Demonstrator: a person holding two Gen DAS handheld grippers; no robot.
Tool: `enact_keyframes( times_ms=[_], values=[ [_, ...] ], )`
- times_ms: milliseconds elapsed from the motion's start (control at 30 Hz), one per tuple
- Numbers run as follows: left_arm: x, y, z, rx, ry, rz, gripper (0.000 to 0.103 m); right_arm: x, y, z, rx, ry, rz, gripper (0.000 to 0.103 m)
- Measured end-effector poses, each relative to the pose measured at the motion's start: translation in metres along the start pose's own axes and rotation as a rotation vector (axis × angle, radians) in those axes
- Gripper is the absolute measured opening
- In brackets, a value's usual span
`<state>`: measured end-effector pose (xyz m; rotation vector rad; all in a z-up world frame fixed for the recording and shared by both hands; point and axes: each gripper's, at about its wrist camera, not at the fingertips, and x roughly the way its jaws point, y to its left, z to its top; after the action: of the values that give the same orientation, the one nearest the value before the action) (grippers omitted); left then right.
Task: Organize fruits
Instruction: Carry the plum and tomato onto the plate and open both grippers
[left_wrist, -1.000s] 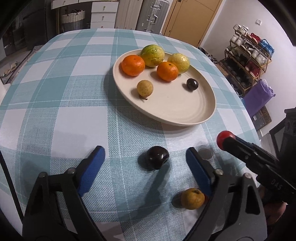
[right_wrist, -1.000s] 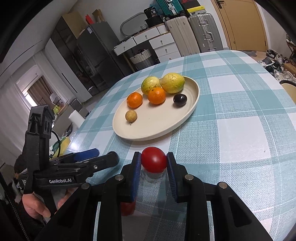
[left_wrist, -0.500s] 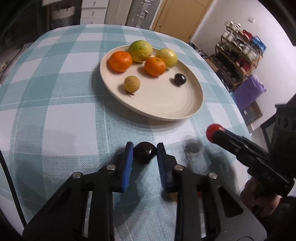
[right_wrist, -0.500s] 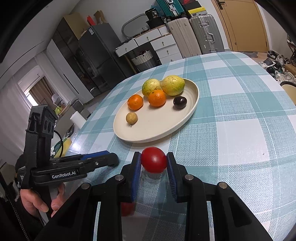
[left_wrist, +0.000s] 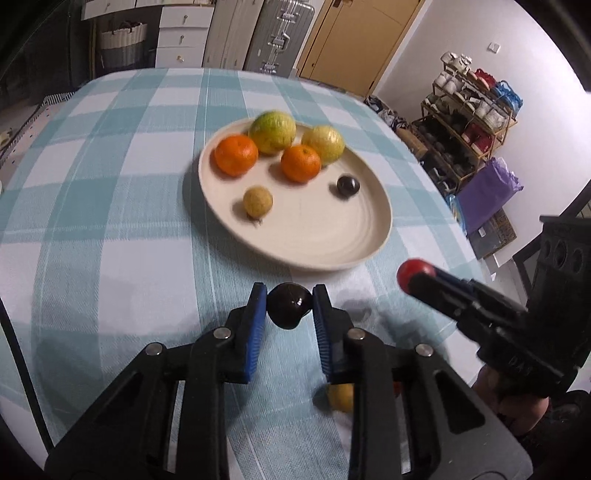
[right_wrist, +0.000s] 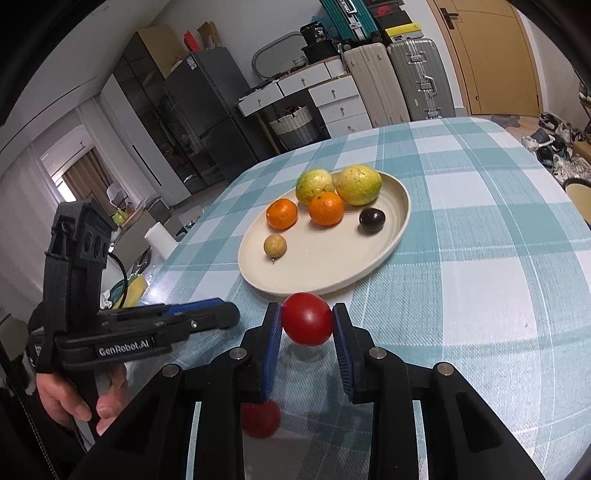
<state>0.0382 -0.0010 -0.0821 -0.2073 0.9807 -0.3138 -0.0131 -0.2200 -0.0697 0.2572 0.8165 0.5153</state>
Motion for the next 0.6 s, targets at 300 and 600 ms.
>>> enact_keyframes(
  times_ms=[300, 600],
  values=[
    [-0.008, 0.005, 0.046, 0.002, -0.055, -0.013, 0.022, 0.011, 0.003, 0.02, -0.021, 0.0, 0.003, 0.028],
    [0.018, 0.004, 0.086, 0.005, -0.048, -0.03, 0.022, 0.029, 0.002, 0.043, -0.036, 0.007, -0.008, 0.028]
  ],
)
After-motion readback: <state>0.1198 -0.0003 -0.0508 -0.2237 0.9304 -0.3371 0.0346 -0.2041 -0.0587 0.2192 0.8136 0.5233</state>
